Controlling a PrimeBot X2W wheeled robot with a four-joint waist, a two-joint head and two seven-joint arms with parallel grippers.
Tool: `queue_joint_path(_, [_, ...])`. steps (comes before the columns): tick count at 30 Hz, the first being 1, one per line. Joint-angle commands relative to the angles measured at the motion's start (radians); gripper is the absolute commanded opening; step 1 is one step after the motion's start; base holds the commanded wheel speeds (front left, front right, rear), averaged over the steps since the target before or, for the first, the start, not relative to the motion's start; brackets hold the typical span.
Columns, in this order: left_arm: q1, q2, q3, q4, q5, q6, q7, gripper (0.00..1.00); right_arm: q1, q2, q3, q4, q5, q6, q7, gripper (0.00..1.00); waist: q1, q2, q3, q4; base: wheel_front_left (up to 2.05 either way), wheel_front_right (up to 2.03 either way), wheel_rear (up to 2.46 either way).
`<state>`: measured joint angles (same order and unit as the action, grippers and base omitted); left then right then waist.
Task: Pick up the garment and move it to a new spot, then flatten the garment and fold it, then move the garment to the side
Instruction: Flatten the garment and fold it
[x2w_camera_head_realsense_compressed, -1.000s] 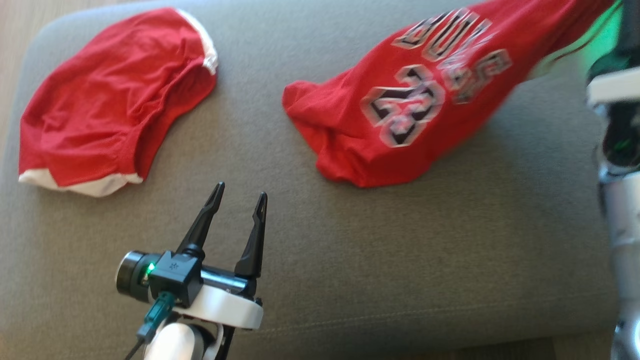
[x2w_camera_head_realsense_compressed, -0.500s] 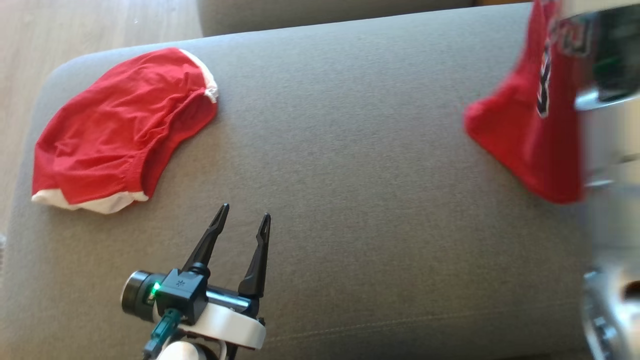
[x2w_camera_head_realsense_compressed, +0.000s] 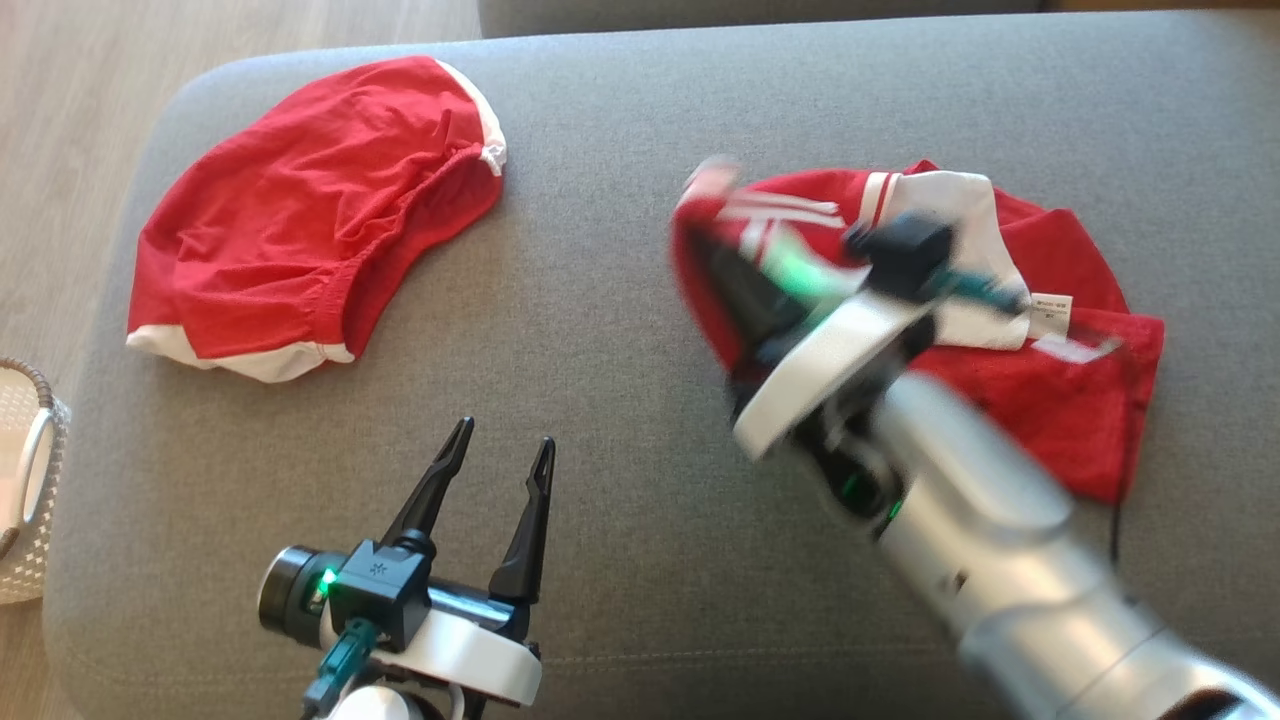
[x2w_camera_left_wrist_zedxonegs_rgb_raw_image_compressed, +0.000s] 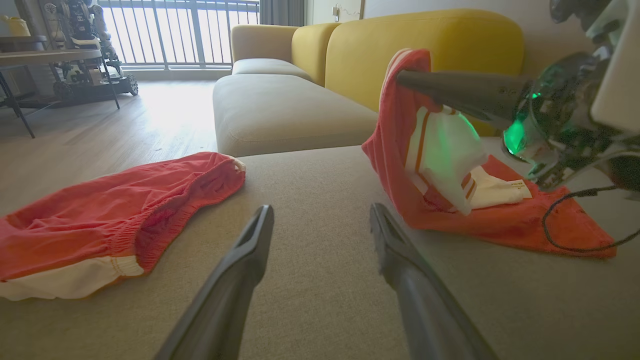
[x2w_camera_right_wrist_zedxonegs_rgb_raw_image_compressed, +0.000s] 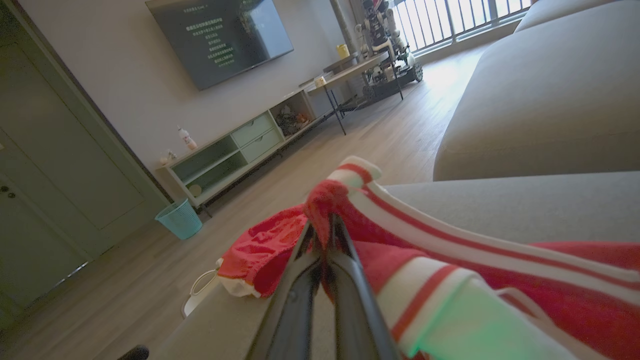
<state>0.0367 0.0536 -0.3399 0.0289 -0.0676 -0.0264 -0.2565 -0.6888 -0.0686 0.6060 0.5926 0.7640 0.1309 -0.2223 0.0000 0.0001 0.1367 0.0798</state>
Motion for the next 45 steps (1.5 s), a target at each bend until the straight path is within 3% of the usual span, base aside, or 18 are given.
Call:
queue_joint_path(1, [-0.042, -0.003, 0.033, -0.028, -0.01, 0.003, -0.005, 1.0, -0.004, 0.018, 0.055, -0.034, 0.035, 0.0, -0.019, 0.07, 0.0, -0.0001, 0.005, 0.003, 0.0, 0.0, 0.0])
queue_joint_path(3, [-0.043, -0.003, 0.035, -0.027, -0.01, 0.004, -0.005, 1.0, 0.022, 0.018, 0.152, -0.044, 0.086, 0.0, -0.026, 0.18, 0.0, -0.0001, 0.008, 0.002, 0.0, 0.0, 0.0])
queue_joint_path(4, [-0.043, -0.003, 0.035, -0.025, -0.009, 0.003, -0.005, 1.0, 0.03, 0.018, 0.195, -0.051, 0.109, 0.0, -0.029, 0.36, 0.0, -0.0001, 0.01, 0.0, 0.0, 0.0, 0.0])
queue_joint_path(5, [-0.044, -0.003, 0.034, -0.024, -0.009, 0.003, -0.005, 1.0, 0.034, 0.018, 0.233, -0.057, 0.129, 0.0, -0.031, 1.0, 0.0, -0.0001, 0.011, -0.002, 0.0, 0.0, 0.0])
queue_joint_path(8, [-0.052, -0.003, 0.026, -0.022, -0.014, 0.003, -0.005, 1.0, 0.025, 0.018, 0.284, -0.058, 0.158, 0.0, -0.038, 1.0, 0.0, -0.0001, 0.017, -0.007, 0.0, 0.0, 0.0])
queue_joint_path(11, [-0.061, -0.003, 0.019, -0.024, -0.017, 0.005, -0.005, 1.0, 0.008, 0.018, 0.226, -0.083, 0.159, 0.0, -0.039, 1.0, 0.0, -0.0001, 0.03, -0.011, 0.0, 0.0, 0.0])
queue_joint_path(18, [-0.081, -0.003, -0.001, -0.03, -0.031, -0.003, -0.005, 1.0, 0.026, 0.004, -0.107, -0.157, -0.039, 0.0, -0.039, 1.0, 0.0, -0.0001, 0.073, -0.006, 0.0, 0.0, 0.0])
queue_joint_path(21, [-0.079, -0.003, -0.03, -0.027, -0.068, -0.028, -0.005, 1.0, 0.087, -0.024, -0.258, -0.208, -0.126, 0.0, -0.039, 1.0, 0.0, -0.0001, 0.098, -0.001, 0.0, 0.0, 0.0])
queue_joint_path(27, [-0.05, -0.003, -0.187, 0.107, -0.27, -0.101, 0.01, 1.0, 0.193, -0.026, -0.438, -0.293, -0.22, 0.0, -0.039, 1.0, 0.0, -0.0001, 0.152, -0.001, 0.0, 0.0, 0.0])
queue_joint_path(36, [-0.172, 0.087, -0.375, 0.186, -0.619, -0.104, 0.213, 1.0, 0.216, 0.012, -0.523, -0.388, -0.273, 0.0, -0.039, 1.0, 0.0, -0.0001, 0.174, -0.025, 0.0, 0.0, 0.0])
queue_joint_path(45, [-0.266, 0.114, -0.483, 0.233, -0.75, -0.104, 0.272, 1.0, 0.208, 0.018, -0.577, -0.448, -0.273, 0.0, -0.039, 1.0, 0.0, -0.0001, 0.206, -0.061, 0.0, 0.0, 0.0])
